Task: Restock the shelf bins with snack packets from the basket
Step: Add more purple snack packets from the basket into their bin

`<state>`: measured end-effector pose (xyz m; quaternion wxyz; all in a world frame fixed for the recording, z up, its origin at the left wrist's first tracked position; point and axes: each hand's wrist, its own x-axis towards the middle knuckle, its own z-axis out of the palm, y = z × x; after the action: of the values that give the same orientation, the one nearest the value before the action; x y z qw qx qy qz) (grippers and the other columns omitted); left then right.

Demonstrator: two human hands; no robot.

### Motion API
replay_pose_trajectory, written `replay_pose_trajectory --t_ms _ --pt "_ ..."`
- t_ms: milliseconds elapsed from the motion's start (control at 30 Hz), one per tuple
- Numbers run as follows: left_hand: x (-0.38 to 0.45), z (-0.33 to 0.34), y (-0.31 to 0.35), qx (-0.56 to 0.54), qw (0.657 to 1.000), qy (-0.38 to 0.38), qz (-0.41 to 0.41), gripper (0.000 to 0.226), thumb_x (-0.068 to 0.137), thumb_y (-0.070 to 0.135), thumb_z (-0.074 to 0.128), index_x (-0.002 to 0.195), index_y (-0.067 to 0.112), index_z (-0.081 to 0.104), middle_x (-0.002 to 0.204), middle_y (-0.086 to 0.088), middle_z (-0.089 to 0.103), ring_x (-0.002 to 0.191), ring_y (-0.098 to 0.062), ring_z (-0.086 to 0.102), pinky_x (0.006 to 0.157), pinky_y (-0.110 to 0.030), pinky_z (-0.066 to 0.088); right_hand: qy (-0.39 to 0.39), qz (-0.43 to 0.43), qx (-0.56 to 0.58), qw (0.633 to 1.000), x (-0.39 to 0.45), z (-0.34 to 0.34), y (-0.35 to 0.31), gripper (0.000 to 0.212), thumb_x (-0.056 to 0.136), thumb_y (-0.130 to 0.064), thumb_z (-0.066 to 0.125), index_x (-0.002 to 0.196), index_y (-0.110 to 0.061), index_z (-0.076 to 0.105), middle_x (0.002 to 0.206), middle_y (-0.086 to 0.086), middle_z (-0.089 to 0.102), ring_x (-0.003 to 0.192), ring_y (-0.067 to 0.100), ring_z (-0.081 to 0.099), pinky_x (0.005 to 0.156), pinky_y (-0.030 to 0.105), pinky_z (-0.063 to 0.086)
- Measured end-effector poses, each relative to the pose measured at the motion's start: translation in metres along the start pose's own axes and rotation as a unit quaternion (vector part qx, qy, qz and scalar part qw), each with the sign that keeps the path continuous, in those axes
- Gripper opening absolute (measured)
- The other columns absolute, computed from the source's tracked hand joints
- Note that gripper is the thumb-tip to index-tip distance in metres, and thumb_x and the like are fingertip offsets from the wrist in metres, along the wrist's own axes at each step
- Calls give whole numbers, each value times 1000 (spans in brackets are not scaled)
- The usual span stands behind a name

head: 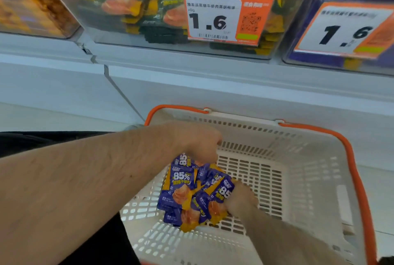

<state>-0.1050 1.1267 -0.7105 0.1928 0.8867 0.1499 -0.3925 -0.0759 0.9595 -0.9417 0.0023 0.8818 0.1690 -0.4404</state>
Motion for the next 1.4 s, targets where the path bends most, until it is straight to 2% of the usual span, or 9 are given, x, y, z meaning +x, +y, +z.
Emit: replay_pose_trajectory --t_ms 200,367,533,700,933,1033,1133,1300,1400 --pt "-14 -12 2 46 998 36 -15 49 94 32 55 141 20 46 134 -1 55 111 -19 55 90 -31 46 -33 -115 109 987 -26 -79 -8 28 82 -6 68 107 -13 56 83 2 60 68 16 58 56 29 45" --pt "-20 -15 9 -89 988 127 13 48 95 33 58 137 14 48 137 -7 54 117 -25 55 95 -37 47 27 -157 217 963 -70 -164 -8 22 86 -10 74 107 -11 67 102 9 70 91 23 67 81 37 56" --pt "-32 -32 30 -371 892 246 84 29 89 14 67 118 14 60 114 -5 66 87 -16 62 73 -27 53 47 -225 349 908 -142 -229 4 22 86 5 65 94 -14 72 98 15 74 90 27 68 86 45 53" --pt "-51 -44 51 -531 813 177 159 19 92 5 63 111 10 66 102 -10 74 78 -19 68 67 -28 56 70 -276 460 841 -184 -259 12 31 85 -2 69 115 -8 66 109 16 71 92 28 67 86 43 53" --pt "-79 -58 84 -609 692 287 259 20 93 -3 59 103 12 68 94 -5 76 76 -20 71 67 -39 59 478 -294 317 765 -231 -262 6 57 69 -41 84 116 -38 52 122 -9 56 101 3 61 80 18 51" --pt "-93 -70 101 -618 657 317 292 19 92 -4 59 100 10 68 91 -5 76 73 -17 71 60 -35 58 548 -316 234 738 -240 -263 7 110 54 -65 73 147 -24 33 149 -3 31 138 8 33 104 24 39" --pt "-101 -82 118 -630 625 345 307 18 92 -4 60 98 9 69 91 -5 76 74 -19 73 56 -29 57 563 -281 186 755 -249 -272 3 114 52 -74 69 148 -23 35 151 -1 32 141 13 27 110 34 37" --pt "-94 -91 125 -584 628 392 333 13 94 10 61 101 15 71 96 -2 76 90 -21 72 80 -39 58 547 -293 193 760 -253 -294 2 87 58 -58 76 136 -33 47 133 -11 48 129 10 39 104 36 42" --pt "-81 -97 108 -366 689 556 286 26 95 23 61 120 19 65 114 6 65 107 -11 60 96 -30 47 577 -242 205 752 -250 -332 12 81 60 -52 74 135 -32 53 128 0 53 125 20 45 103 39 42"
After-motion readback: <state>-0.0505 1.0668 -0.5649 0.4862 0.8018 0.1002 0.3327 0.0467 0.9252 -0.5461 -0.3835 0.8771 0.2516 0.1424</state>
